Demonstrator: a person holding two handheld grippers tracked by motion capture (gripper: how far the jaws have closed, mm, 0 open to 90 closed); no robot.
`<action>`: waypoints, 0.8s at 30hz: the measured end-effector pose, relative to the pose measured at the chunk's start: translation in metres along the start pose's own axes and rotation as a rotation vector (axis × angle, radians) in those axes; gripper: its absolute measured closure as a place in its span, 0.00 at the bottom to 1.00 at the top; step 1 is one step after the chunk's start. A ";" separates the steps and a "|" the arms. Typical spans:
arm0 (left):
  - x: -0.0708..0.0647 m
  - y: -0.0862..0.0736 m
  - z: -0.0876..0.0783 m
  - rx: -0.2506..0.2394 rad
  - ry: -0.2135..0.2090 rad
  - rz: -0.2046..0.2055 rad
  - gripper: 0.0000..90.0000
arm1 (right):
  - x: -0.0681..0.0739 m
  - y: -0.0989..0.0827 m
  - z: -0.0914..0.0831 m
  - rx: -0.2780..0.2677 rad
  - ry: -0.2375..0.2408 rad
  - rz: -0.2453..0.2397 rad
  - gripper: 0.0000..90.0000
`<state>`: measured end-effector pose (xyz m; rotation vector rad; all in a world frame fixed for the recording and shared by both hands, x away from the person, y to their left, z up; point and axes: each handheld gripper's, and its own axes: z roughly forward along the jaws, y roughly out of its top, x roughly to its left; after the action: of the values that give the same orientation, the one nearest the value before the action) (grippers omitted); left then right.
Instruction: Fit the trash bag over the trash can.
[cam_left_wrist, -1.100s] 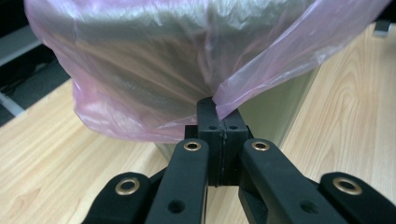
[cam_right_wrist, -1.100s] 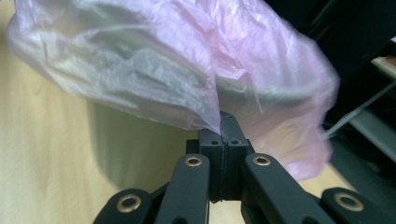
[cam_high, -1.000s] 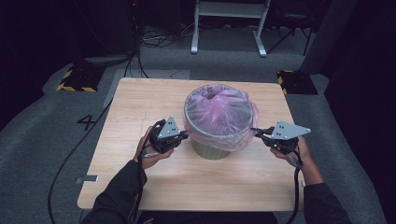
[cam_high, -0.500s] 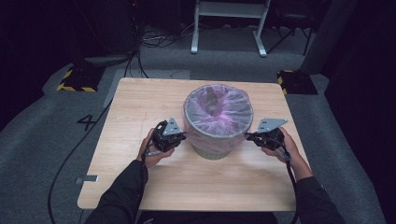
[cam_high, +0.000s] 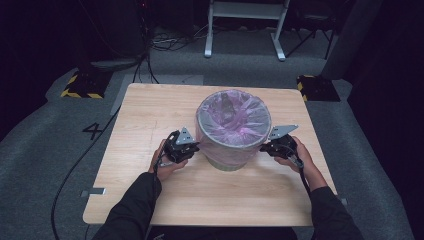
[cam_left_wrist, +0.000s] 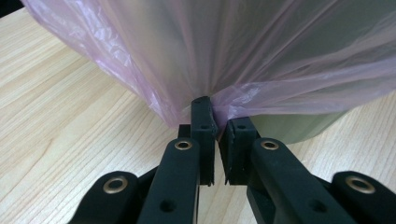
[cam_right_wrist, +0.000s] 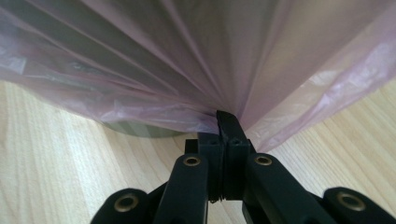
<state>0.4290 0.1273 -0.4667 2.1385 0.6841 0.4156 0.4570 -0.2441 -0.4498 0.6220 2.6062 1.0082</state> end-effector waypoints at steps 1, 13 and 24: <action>0.000 -0.001 0.000 0.001 0.001 0.001 0.96 | -0.001 -0.001 0.001 0.005 -0.001 0.004 1.00; 0.001 -0.003 0.012 0.062 -0.020 0.011 0.99 | -0.009 -0.008 0.012 0.060 0.027 0.065 1.00; -0.001 -0.005 0.008 0.055 -0.022 0.001 0.79 | -0.010 -0.017 0.014 0.048 0.028 0.067 0.97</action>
<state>0.4308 0.1242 -0.4756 2.1921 0.6889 0.3777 0.4658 -0.2524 -0.4705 0.7169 2.6573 0.9831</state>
